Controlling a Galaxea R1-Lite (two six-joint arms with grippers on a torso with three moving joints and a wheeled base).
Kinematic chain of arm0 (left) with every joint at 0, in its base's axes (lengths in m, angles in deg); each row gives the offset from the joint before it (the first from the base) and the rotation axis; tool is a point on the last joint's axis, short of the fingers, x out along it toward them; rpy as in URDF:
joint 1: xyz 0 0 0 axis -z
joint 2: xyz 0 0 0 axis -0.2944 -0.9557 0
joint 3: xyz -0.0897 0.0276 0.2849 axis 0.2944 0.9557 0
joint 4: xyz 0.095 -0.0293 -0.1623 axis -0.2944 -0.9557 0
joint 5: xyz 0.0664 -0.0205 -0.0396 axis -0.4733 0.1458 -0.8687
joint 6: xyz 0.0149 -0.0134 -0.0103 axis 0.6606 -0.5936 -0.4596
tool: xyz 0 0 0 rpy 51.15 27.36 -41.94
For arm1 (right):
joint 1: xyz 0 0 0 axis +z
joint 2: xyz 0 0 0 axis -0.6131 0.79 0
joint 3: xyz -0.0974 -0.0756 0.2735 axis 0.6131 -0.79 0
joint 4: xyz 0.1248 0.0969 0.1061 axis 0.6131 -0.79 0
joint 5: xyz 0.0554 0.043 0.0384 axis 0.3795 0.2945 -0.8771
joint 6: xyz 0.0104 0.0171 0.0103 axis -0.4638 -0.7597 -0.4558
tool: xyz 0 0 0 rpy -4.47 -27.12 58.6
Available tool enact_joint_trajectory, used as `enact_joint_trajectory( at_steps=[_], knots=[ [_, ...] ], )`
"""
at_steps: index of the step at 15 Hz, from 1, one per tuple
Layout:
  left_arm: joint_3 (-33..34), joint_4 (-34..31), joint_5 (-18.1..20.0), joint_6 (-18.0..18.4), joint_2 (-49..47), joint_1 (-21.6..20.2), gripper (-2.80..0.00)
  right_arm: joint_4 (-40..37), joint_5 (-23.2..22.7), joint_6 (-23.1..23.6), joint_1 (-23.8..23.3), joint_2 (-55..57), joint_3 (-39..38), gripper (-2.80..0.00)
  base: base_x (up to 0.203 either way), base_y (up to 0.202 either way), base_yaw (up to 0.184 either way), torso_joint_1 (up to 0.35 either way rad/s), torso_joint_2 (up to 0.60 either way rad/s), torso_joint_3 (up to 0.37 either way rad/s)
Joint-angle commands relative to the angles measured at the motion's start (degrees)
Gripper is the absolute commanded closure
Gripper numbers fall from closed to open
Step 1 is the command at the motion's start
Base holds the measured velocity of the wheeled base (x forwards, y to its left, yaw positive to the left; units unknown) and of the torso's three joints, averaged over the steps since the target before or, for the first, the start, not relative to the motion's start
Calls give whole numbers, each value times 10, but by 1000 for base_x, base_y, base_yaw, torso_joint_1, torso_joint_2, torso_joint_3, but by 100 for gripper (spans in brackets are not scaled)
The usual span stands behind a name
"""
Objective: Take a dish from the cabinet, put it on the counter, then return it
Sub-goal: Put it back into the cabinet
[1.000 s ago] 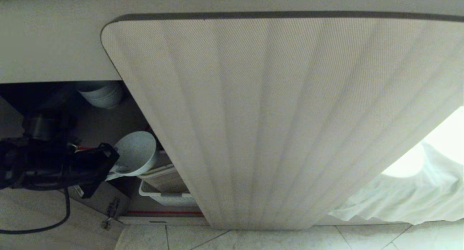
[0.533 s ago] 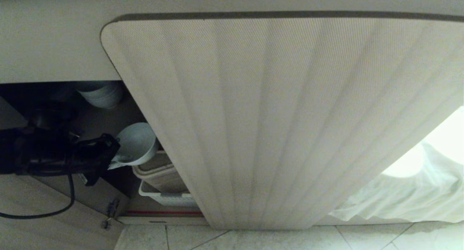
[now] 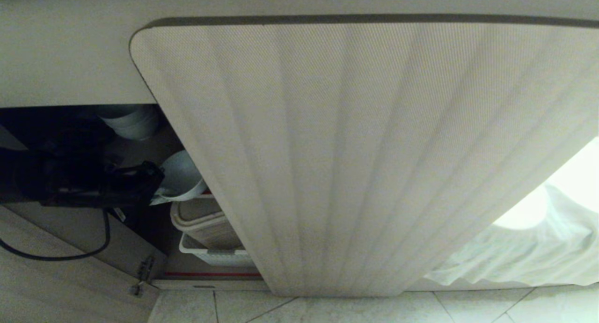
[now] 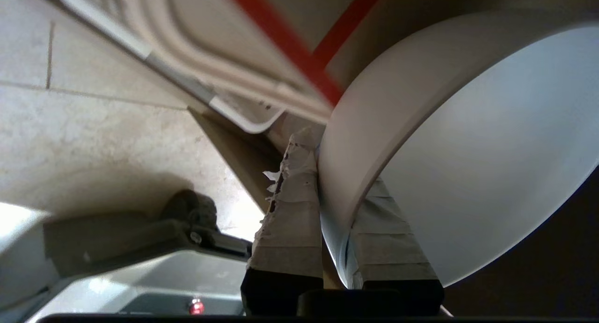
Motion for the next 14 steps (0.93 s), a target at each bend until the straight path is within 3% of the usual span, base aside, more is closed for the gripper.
enact_joint_trajectory(
  at_steps=[1,8,14],
  knots=[
    [-25,-2,2,10,-24,2,0,0,0,0,0,0,0,0,0,0,0,0,0,0],
    [-105,-55,2,63,-65,2,0,0,0,0,0,0,0,0,0,0,0,0,0,0],
    [-112,-46,-3,66,-69,7,0,0,0,0,0,0,0,0,0,0,0,0,0,0]
  ],
)
